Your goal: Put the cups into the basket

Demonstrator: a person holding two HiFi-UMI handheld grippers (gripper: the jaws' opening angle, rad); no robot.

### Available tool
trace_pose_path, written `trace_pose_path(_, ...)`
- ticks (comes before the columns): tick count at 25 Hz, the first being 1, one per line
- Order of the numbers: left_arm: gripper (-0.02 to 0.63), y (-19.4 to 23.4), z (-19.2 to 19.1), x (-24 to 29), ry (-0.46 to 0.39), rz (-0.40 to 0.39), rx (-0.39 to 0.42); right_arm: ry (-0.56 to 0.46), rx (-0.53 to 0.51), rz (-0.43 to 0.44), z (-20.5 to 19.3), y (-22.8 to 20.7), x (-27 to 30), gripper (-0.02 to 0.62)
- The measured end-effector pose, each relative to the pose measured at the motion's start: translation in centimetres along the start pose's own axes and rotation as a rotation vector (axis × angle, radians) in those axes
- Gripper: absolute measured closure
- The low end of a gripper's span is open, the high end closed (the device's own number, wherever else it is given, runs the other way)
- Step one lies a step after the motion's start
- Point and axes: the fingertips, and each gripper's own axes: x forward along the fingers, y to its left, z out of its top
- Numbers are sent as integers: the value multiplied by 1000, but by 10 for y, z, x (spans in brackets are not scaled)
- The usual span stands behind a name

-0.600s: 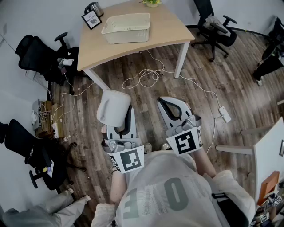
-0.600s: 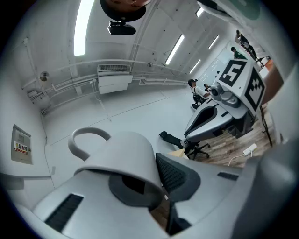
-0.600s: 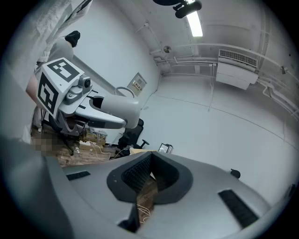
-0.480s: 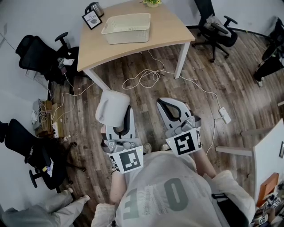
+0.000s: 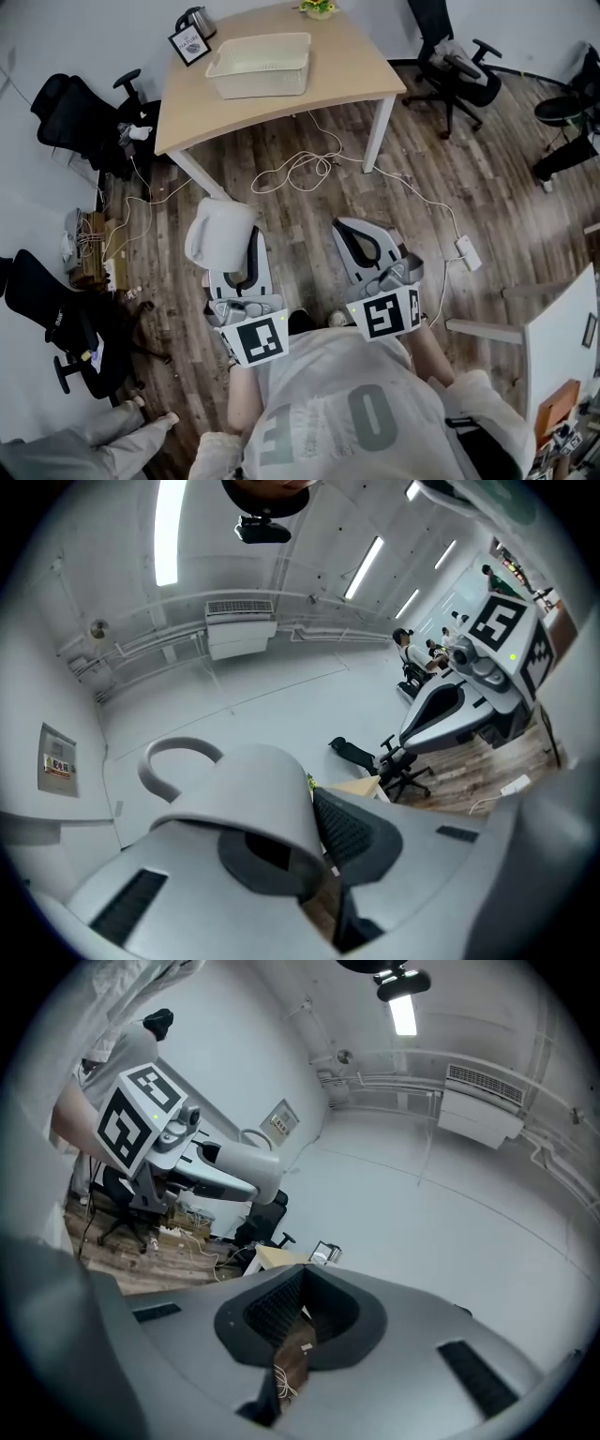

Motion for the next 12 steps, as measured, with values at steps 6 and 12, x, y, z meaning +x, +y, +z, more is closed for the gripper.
trace_pose_path(6,560,-10,1,14,14,-8,-1,-18,28,-5,-10,-18,3,598)
trace_pose_path(12,560,-8,-13,51,-4,-30,-8,-15,15,15,-17,-25,37,598)
